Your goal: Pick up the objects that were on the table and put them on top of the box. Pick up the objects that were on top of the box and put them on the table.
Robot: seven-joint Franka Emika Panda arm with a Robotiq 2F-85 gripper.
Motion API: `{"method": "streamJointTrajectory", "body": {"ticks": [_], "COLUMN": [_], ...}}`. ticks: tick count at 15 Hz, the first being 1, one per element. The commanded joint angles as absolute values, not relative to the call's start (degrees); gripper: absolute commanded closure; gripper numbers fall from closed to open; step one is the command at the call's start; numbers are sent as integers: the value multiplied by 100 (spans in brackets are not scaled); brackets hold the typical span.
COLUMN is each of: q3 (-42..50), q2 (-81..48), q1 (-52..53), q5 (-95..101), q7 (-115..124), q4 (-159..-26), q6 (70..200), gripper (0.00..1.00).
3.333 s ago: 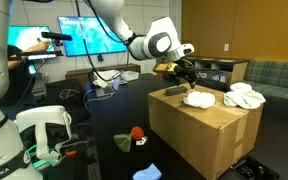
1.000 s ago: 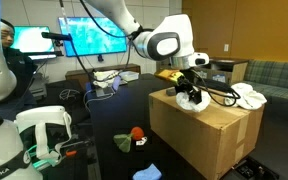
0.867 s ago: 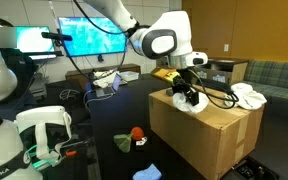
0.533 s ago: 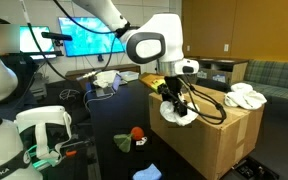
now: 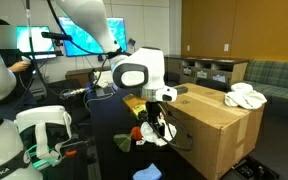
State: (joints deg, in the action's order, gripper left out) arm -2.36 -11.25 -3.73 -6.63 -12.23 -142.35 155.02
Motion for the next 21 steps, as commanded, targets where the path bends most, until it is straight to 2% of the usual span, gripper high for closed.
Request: {"method": "streamJointTrajectory", "body": {"ticks": [1, 3, 4, 5, 6, 7, 11, 16, 21], "q3": [-577, -819, -918, -1033, -1079, -1146, -1467, -1948, -2030], "q2": [-1767, -2056, -2160, -2255, -2334, -2400, -2476, -2342, -2299], "q1": [-325, -391, -429, -491, -505, -552, -865, -1423, -1860], "q5": [-989, -1053, -1049, -1071, -1019, -997, -1028, -1187, -1302], "q7": [-1459, -1509, -1510, -1547, -1515, -1517, -1656, -2002, -2262], "q4": [-14118, -14055, -14036, -14028, -14017, -13996, -14042, -14202, -14437], "q6": [15977, 16165, 16251, 16345, 16444, 16489, 16660, 16734, 16704], "gripper": [100, 99, 93, 73, 72, 66, 34, 0, 0]}}
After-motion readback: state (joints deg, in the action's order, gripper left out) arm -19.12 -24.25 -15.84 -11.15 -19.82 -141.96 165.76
